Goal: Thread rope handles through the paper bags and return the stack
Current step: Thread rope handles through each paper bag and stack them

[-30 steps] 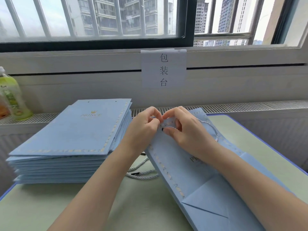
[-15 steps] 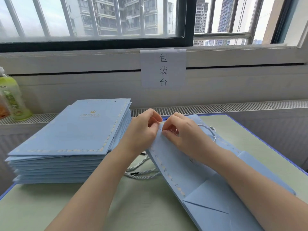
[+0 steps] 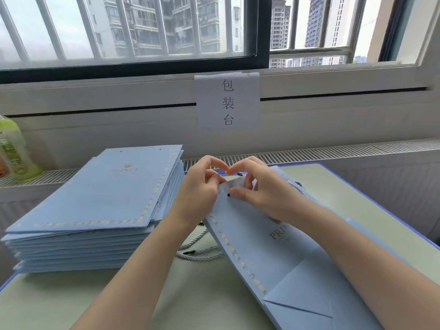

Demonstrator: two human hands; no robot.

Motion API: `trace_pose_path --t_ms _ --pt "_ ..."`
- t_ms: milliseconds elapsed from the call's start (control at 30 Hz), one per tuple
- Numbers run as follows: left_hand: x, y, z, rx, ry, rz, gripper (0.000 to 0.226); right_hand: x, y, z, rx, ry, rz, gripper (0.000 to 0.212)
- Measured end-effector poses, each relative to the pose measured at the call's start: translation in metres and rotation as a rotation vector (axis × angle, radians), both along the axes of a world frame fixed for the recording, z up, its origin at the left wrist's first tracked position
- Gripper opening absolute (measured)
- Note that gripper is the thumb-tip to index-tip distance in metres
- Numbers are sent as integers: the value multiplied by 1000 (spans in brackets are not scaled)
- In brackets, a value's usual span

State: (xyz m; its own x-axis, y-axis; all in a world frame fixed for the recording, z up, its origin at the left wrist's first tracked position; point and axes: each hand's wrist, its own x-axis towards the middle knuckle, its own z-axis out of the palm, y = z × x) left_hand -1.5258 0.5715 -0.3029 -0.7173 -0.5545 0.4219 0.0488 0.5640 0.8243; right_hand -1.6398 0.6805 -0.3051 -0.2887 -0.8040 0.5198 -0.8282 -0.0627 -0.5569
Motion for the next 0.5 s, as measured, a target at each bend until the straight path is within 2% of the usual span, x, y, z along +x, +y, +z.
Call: trace_pose_path --t_ms 100,200,300,333,500 --pt "1 2 1 7 14 0 27 -1 1 1 37 117 -33 24" --pt "-2 1 2 -16 -11 13 17 0 -1 -1 -54 195 -70 21" --pt "-4 0 1 7 -132 -39 58 3 -3 -5 -72 255 -88 20" --pt "-3 0 2 43 -153 -49 66 3 -3 -6 -71 262 -87 20" --pt "-1 -2 4 197 -121 -16 64 3 -2 -6 -102 233 -78 18"
